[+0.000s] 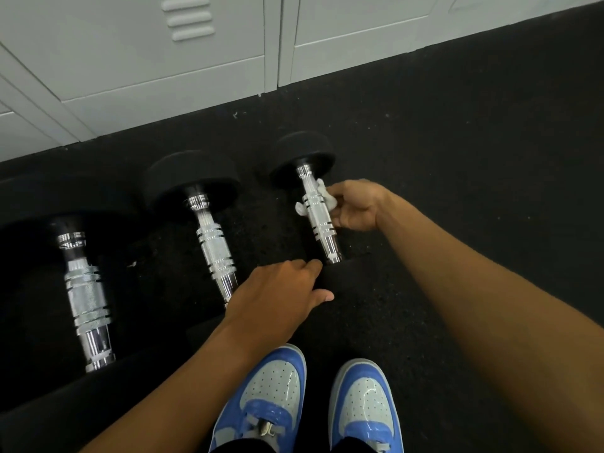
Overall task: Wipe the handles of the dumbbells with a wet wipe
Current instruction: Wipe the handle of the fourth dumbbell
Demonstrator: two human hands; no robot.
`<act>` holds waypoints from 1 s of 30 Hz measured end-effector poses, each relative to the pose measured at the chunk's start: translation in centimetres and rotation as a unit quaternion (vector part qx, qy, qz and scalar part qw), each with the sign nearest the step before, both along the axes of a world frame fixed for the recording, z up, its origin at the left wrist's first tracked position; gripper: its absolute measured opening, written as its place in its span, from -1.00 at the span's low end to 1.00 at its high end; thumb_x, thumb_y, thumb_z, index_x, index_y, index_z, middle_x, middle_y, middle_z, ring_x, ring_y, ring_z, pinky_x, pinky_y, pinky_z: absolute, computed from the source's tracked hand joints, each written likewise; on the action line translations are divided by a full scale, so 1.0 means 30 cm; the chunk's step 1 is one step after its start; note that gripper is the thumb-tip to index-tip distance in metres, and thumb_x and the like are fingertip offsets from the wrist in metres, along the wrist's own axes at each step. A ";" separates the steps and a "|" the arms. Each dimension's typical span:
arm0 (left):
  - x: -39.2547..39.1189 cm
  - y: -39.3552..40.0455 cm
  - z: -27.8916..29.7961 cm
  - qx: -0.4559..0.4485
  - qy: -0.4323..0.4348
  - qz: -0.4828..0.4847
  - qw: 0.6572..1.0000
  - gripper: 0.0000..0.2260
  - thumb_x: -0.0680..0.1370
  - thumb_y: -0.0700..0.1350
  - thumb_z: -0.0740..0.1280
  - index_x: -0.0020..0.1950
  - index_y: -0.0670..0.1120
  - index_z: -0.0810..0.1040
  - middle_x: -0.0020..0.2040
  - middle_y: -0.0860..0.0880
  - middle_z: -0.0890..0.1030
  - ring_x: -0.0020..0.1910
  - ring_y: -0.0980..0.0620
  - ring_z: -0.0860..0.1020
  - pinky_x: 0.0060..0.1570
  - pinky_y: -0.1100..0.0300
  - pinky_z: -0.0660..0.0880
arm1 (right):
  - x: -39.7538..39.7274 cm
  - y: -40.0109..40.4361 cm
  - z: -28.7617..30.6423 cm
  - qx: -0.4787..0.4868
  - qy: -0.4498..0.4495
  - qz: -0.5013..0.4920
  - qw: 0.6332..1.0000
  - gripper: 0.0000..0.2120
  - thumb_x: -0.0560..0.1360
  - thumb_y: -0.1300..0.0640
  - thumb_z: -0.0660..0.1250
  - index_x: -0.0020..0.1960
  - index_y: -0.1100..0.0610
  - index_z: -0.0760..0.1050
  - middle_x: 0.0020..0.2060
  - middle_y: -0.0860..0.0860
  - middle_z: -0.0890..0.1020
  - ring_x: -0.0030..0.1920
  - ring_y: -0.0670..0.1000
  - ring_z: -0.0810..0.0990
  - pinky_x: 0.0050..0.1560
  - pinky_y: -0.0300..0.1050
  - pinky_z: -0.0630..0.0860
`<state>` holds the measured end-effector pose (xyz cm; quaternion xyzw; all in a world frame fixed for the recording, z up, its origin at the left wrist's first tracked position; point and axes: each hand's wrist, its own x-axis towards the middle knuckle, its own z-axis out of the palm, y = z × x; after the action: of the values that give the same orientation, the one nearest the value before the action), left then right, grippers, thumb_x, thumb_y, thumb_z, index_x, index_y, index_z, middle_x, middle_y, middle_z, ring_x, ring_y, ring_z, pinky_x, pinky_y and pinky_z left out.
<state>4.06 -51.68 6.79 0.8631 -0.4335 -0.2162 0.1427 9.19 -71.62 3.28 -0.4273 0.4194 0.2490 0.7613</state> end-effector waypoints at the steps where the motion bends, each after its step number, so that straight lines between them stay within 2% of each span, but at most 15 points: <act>1: -0.001 0.000 -0.001 0.000 0.000 -0.001 1.000 -0.57 0.59 0.21 0.08 0.35 -0.01 0.35 0.19 0.03 0.54 0.11 0.02 0.55 0.00 0.15 0.43 | -0.011 0.008 -0.009 0.002 0.005 -0.002 1.000 -0.74 0.59 0.31 0.00 0.04 0.28 0.46 -0.12 0.18 0.65 -0.21 0.07 0.68 -0.14 -0.08 0.61; 3: -0.001 -0.003 -0.001 -0.003 0.002 0.000 1.000 -0.57 0.59 0.21 0.08 0.35 -0.01 0.36 0.19 0.02 0.54 0.11 0.02 0.55 0.00 0.15 0.43 | -0.025 0.045 -0.025 0.007 0.024 0.014 1.000 -0.71 0.60 0.26 -0.02 -0.03 0.22 0.48 -0.15 0.15 0.63 -0.25 0.06 0.64 -0.11 -0.10 0.56; 5: 0.001 -0.002 0.001 -0.002 0.007 0.002 1.000 -0.57 0.59 0.21 0.09 0.34 -0.02 0.36 0.19 0.02 0.55 0.11 0.01 0.55 0.00 0.14 0.44 | -0.007 0.066 -0.029 -0.008 0.042 0.041 0.998 -0.69 0.61 0.22 -0.02 -0.11 0.18 0.48 -0.21 0.13 0.60 -0.31 0.06 0.62 -0.23 -0.12 0.56; 8: 0.001 0.000 0.001 0.002 0.005 0.003 1.000 -0.56 0.59 0.21 0.08 0.34 -0.02 0.36 0.19 0.02 0.55 0.12 0.01 0.55 0.01 0.13 0.46 | 0.034 0.038 0.005 -0.040 0.026 0.027 0.998 -0.70 0.58 0.32 -0.07 -0.09 0.24 0.43 -0.21 0.18 0.56 -0.33 0.09 0.64 -0.36 -0.11 0.59; 10: 0.001 0.003 0.000 -0.001 0.003 0.003 1.000 -0.56 0.59 0.21 0.08 0.35 -0.01 0.36 0.19 0.02 0.55 0.11 0.02 0.55 0.02 0.14 0.46 | 0.036 0.020 0.012 -0.063 0.009 -0.010 0.998 -0.77 0.57 0.33 0.02 0.03 0.29 0.45 -0.12 0.23 0.61 -0.25 0.12 0.67 -0.34 -0.08 0.62; 12: 0.002 0.003 -0.002 -0.001 0.003 0.001 1.000 -0.56 0.59 0.22 0.08 0.35 -0.01 0.36 0.18 0.02 0.55 0.10 0.02 0.56 0.02 0.13 0.46 | 0.006 0.029 -0.004 -0.054 0.008 -0.020 0.998 -0.78 0.58 0.31 0.06 0.04 0.28 0.47 -0.10 0.21 0.64 -0.21 0.10 0.68 -0.25 -0.10 0.63; 15: 0.000 -0.002 -0.001 0.003 -0.001 -0.003 1.000 -0.56 0.60 0.21 0.08 0.35 -0.02 0.35 0.19 0.02 0.55 0.11 0.01 0.55 0.02 0.13 0.46 | -0.013 0.056 -0.017 -0.029 0.033 0.042 0.998 -0.71 0.60 0.25 -0.01 -0.04 0.20 0.50 -0.19 0.12 0.63 -0.32 0.05 0.66 -0.24 -0.15 0.59; 18: 0.002 -0.002 0.000 0.007 -0.001 -0.002 1.000 -0.56 0.60 0.21 0.07 0.36 -0.02 0.34 0.20 0.02 0.54 0.12 0.02 0.54 0.03 0.15 0.44 | 0.048 0.034 0.012 -0.036 0.014 -0.008 0.999 -0.75 0.60 0.27 0.00 -0.08 0.23 0.44 -0.29 0.17 0.58 -0.29 0.08 0.67 -0.34 -0.13 0.61; 20: 0.002 -0.002 0.000 0.012 -0.003 -0.004 1.000 -0.56 0.60 0.21 0.07 0.36 -0.02 0.34 0.21 0.02 0.54 0.13 0.02 0.54 0.04 0.15 0.44 | 0.067 0.015 0.024 -0.072 -0.005 -0.040 0.997 -0.81 0.60 0.27 0.08 0.03 0.27 0.46 -0.15 0.23 0.64 -0.04 0.16 0.67 -0.19 -0.03 0.62; 21: 0.002 -0.002 -0.001 0.015 -0.002 -0.004 1.000 -0.56 0.60 0.21 0.07 0.37 -0.02 0.34 0.21 0.02 0.54 0.13 0.02 0.54 0.04 0.14 0.45 | 0.058 0.015 0.021 -0.087 -0.011 -0.044 0.995 -0.81 0.59 0.27 0.12 0.10 0.29 0.47 -0.02 0.25 0.64 0.03 0.18 0.64 -0.14 0.00 0.62; 22: 0.002 -0.002 -0.002 0.017 -0.003 -0.005 1.000 -0.56 0.60 0.21 0.07 0.36 -0.01 0.34 0.21 0.02 0.54 0.13 0.02 0.54 0.05 0.13 0.45 | 0.044 0.022 0.014 -0.088 -0.012 -0.044 0.995 -0.80 0.58 0.26 0.14 0.11 0.29 0.48 0.06 0.25 0.62 0.02 0.16 0.64 -0.16 -0.02 0.62; 23: 0.002 -0.001 -0.002 0.019 -0.005 -0.005 1.000 -0.56 0.60 0.21 0.07 0.36 -0.01 0.34 0.21 0.02 0.53 0.13 0.01 0.54 0.04 0.13 0.45 | 0.031 0.034 0.007 -0.077 -0.004 -0.040 0.996 -0.81 0.58 0.26 0.13 0.10 0.29 0.48 0.05 0.23 0.63 -0.05 0.14 0.66 -0.21 -0.06 0.61; 26: 0.000 -0.003 -0.001 0.017 -0.003 -0.006 1.000 -0.56 0.60 0.21 0.07 0.36 -0.01 0.34 0.22 0.02 0.53 0.13 0.02 0.54 0.03 0.15 0.43 | 0.035 0.058 0.010 -0.049 0.020 -0.015 0.999 -0.77 0.60 0.29 -0.01 -0.01 0.23 0.43 -0.20 0.14 0.59 -0.25 0.06 0.63 -0.27 -0.13 0.58; 28: 0.002 0.000 0.002 0.015 0.000 -0.005 1.000 -0.56 0.60 0.21 0.07 0.36 -0.01 0.34 0.22 0.02 0.53 0.13 0.02 0.54 0.02 0.17 0.43 | 0.057 0.049 0.035 -0.060 0.007 -0.041 0.997 -0.79 0.56 0.37 0.04 -0.08 0.27 0.44 -0.29 0.17 0.56 -0.26 0.08 0.61 -0.35 -0.14 0.59; 30: 0.005 0.002 0.004 0.015 0.004 -0.005 1.000 -0.56 0.60 0.21 0.08 0.36 -0.02 0.35 0.22 0.02 0.54 0.13 0.02 0.54 0.02 0.16 0.44 | 0.058 0.040 0.056 -0.121 -0.018 -0.036 0.992 -0.88 0.54 0.38 0.18 -0.03 0.33 0.51 -0.22 0.21 0.62 -0.16 0.12 0.63 -0.28 -0.07 0.62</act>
<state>4.22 -51.61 6.90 0.8621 -0.4337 -0.2273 0.1303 10.93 -70.42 4.97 -0.5050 0.4479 0.1613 0.7200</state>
